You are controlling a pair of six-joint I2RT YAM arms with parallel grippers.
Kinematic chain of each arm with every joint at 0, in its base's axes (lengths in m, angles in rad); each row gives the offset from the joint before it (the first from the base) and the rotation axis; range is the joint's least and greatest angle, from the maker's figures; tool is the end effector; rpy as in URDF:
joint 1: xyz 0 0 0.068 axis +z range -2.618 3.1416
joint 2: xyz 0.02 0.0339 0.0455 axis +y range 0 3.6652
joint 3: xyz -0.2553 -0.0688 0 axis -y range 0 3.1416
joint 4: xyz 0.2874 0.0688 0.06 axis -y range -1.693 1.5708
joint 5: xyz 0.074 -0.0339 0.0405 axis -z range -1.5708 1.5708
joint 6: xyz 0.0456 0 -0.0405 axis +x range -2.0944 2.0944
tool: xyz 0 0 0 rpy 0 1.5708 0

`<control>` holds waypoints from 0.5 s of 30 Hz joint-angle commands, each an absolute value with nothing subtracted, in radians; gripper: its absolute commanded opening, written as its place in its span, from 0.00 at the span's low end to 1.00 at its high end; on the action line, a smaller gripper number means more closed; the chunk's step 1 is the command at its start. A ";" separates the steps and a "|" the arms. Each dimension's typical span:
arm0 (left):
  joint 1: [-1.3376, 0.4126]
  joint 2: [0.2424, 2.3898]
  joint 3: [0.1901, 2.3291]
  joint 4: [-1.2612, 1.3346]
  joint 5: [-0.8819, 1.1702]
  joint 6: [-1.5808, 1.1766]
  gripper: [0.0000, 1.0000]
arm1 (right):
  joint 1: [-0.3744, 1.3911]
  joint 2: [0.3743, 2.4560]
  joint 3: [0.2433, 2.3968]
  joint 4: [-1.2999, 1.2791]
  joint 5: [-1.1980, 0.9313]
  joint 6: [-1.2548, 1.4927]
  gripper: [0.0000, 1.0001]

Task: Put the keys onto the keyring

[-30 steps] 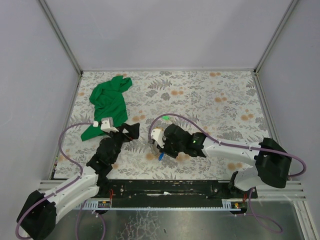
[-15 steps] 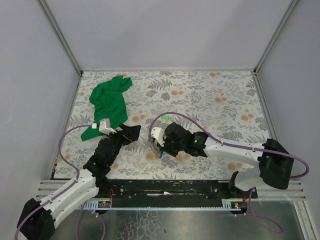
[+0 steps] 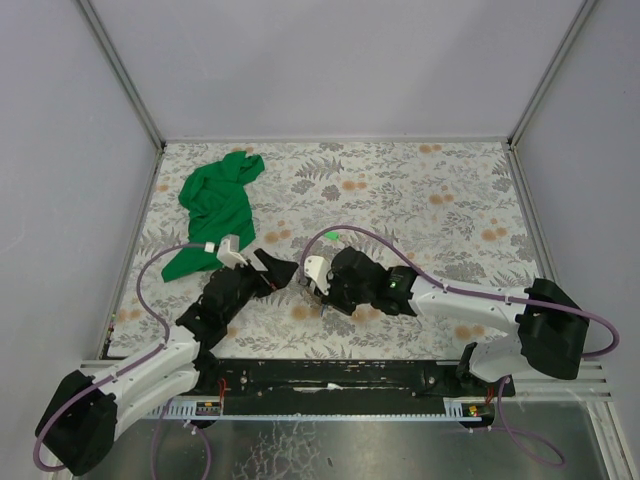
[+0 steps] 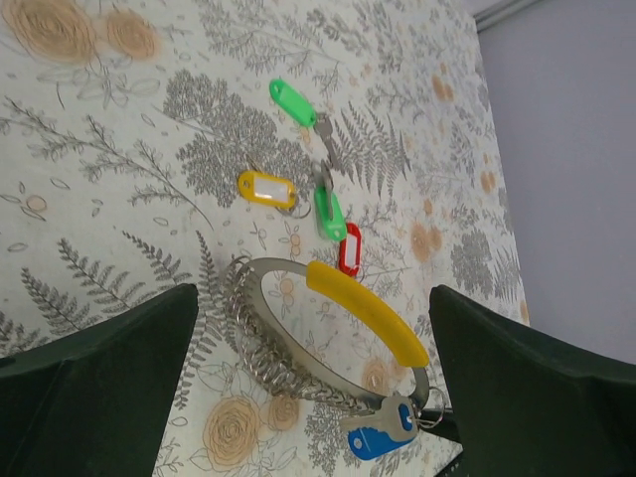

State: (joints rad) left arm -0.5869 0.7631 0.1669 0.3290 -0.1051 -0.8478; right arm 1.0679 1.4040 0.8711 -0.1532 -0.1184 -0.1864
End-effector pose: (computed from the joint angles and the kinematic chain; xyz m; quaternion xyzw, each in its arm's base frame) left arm 0.1876 -0.1190 0.1467 -0.1349 0.7830 -0.3668 0.4839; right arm 0.1630 0.3075 0.1954 -0.5499 0.7156 0.2307 0.3637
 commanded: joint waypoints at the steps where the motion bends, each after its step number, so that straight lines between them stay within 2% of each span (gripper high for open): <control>1: -0.580 0.802 0.195 0.355 -0.024 -0.899 1.00 | 1.076 1.378 0.841 -0.086 -0.144 -0.151 0.00; 15: -0.580 0.820 0.194 0.270 -0.083 -0.885 0.97 | 1.075 1.458 0.748 -0.006 -0.137 0.027 0.03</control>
